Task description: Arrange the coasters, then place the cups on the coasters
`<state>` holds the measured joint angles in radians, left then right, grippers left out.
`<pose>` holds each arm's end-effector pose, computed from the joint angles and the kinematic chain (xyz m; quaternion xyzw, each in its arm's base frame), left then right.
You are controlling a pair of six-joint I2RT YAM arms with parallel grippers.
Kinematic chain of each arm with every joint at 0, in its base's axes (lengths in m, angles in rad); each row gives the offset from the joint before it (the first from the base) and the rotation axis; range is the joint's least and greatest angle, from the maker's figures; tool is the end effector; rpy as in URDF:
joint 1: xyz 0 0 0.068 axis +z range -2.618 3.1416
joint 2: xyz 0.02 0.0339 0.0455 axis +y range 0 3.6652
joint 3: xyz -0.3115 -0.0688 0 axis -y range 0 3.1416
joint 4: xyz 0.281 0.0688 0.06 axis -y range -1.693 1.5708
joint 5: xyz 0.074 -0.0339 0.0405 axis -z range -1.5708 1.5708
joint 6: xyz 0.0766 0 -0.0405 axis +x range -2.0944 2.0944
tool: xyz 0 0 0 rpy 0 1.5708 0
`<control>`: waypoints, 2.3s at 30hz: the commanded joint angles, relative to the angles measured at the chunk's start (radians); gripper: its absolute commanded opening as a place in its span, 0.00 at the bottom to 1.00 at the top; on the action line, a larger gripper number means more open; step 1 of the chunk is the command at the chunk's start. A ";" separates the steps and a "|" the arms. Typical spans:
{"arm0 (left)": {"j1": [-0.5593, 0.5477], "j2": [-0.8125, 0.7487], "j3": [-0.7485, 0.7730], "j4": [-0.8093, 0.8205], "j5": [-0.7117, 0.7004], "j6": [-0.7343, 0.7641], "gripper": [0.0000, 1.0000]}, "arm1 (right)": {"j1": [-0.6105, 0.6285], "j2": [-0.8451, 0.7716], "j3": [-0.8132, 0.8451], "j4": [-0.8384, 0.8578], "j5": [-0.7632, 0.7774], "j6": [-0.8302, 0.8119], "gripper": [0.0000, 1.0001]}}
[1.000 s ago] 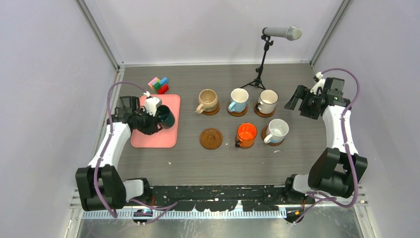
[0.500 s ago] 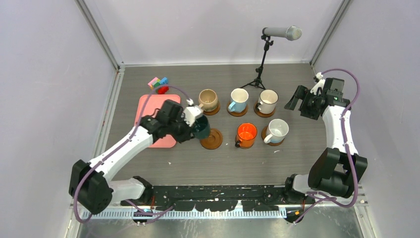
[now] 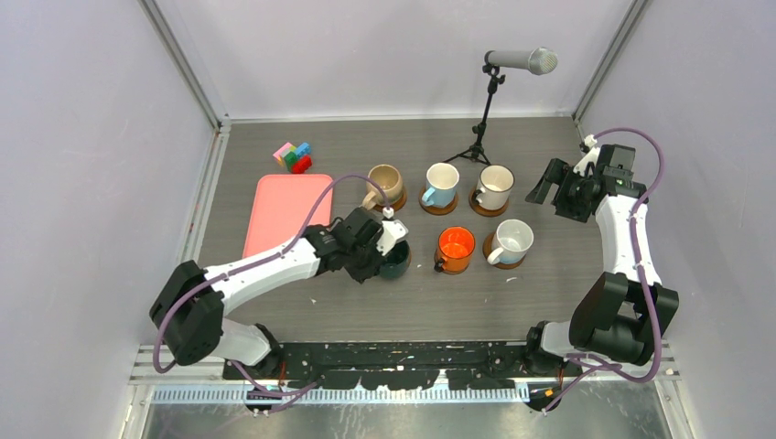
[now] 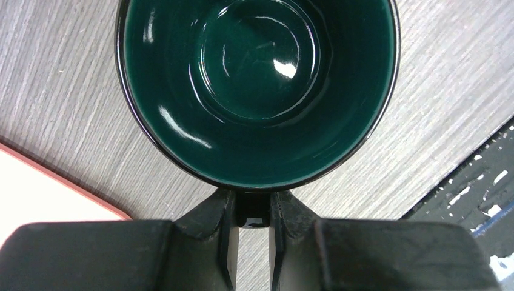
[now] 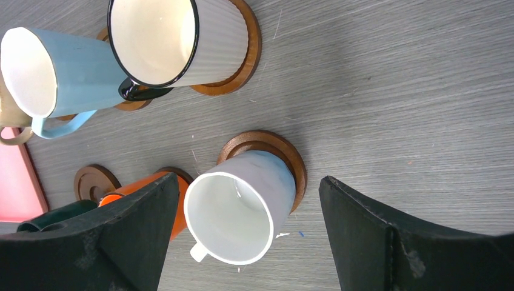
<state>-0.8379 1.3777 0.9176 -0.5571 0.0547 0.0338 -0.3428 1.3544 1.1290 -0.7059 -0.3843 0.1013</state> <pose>0.2095 -0.2390 0.2202 0.4127 0.8685 -0.1311 0.2411 0.3176 -0.0829 0.2971 0.1467 0.9222 0.1428 0.3281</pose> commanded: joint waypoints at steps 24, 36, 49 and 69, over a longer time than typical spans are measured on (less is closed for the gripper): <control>-0.011 0.108 0.042 0.146 -0.139 -0.096 0.12 | -0.003 -0.050 -0.004 0.021 0.016 -0.003 0.90; -0.010 0.041 0.028 0.086 -0.076 -0.075 0.55 | -0.002 -0.052 -0.003 0.022 0.015 -0.006 0.90; -0.014 -0.011 0.014 0.055 0.074 -0.067 0.56 | -0.003 -0.052 0.001 0.022 0.003 -0.006 0.90; 0.672 -0.141 0.221 -0.294 0.434 0.464 0.86 | -0.002 -0.049 0.010 0.007 -0.080 -0.037 0.90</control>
<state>-0.3069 1.2007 1.0950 -0.7803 0.4236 0.3119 -0.3428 1.3411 1.1225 -0.7097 -0.4316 0.0811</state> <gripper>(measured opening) 0.871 0.897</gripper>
